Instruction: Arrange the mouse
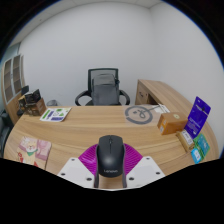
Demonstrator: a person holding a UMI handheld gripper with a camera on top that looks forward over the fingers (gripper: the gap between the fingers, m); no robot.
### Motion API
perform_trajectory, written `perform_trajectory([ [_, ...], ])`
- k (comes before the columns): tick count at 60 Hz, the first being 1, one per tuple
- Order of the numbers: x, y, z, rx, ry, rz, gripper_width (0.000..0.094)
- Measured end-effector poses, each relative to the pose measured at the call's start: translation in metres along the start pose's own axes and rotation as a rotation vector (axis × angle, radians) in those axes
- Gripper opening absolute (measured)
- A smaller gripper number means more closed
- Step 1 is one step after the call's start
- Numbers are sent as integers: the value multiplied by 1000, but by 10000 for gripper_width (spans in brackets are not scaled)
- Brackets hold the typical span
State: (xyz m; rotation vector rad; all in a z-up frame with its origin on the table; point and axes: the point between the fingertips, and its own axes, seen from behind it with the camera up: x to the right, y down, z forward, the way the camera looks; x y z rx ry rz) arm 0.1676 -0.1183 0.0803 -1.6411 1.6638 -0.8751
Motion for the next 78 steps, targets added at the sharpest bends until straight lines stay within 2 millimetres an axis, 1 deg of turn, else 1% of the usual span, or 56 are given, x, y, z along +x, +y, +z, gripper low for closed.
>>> perform_trajectory([
  [5, -43, -41, -19, 43, -58, 12, 314],
  [9, -86, -66, -30, 69, -107, 2, 314],
  [12, -127, -78, -36, 81, -160, -7, 313],
  [16, -179, -83, -40, 83, -230, -13, 314],
  [18, -203, -80, -41, 77, -259, -27, 314],
  [21, -239, -70, -42, 62, -299, -36, 315],
  [24, -276, -54, -38, 34, -334, -45, 313],
  [26, -295, -41, -36, 12, -351, -49, 312],
  [29, -321, -20, -30, -10, -372, -62, 312],
  [35, -353, 33, -14, -71, -375, -100, 313],
  [38, -359, 57, -8, -107, -367, -113, 313],
  [41, -363, 75, -3, -122, -361, -129, 313],
  [43, -362, 86, -4, -125, -359, -144, 314],
  [46, -362, 97, -1, -131, -349, -168, 316],
  [50, -364, 105, 1, -128, -345, -190, 321],
  [53, -363, 105, 1, -111, -339, -209, 332],
  [55, -362, 105, 0, -110, -337, -218, 356],
  [62, -365, 107, 1, -109, -345, -226, 507],
  [63, -365, 106, 1, -106, -350, -222, 553],
  [65, -364, 106, -2, -113, -350, -210, 749],
  [67, -359, 102, -5, -118, -337, -204, 874],
  [68, -355, 99, -7, -118, -327, -202, 843],
  [69, -350, 96, -10, -117, -315, -200, 835],
  [72, -336, 83, -24, -109, -291, -192, 866],
  [75, -321, 69, -46, -104, -286, -180, 868],
  [78, -301, 56, -69, -101, -274, -162, 863],
])
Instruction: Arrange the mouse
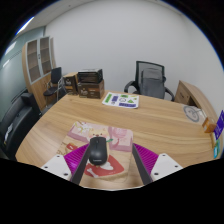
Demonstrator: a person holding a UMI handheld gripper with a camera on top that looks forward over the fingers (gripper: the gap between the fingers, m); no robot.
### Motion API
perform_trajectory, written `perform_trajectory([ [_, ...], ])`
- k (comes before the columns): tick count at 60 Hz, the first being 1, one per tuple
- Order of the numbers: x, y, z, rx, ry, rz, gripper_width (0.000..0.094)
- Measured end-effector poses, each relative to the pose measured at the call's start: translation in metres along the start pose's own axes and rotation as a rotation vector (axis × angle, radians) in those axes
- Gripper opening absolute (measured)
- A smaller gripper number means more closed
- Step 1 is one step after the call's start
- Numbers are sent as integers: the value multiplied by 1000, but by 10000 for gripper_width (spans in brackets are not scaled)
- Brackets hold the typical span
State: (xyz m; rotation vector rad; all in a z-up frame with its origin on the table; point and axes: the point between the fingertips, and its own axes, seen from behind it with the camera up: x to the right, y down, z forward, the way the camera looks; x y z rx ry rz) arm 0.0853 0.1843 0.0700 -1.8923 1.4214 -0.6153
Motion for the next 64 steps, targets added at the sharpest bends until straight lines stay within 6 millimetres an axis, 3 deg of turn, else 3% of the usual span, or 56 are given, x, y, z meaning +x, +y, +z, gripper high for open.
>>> perform_trajectory([
  [8, 43, 3, -82, -24, 28, 32, 868],
  [16, 100, 19, -156, -21, 106, 39, 869],
  [30, 183, 63, -254, -19, 239, 116, 870],
  [47, 238, 108, -315, -14, 325, 175, 870],
  [64, 242, 128, -346, 1, 315, 189, 871],
])
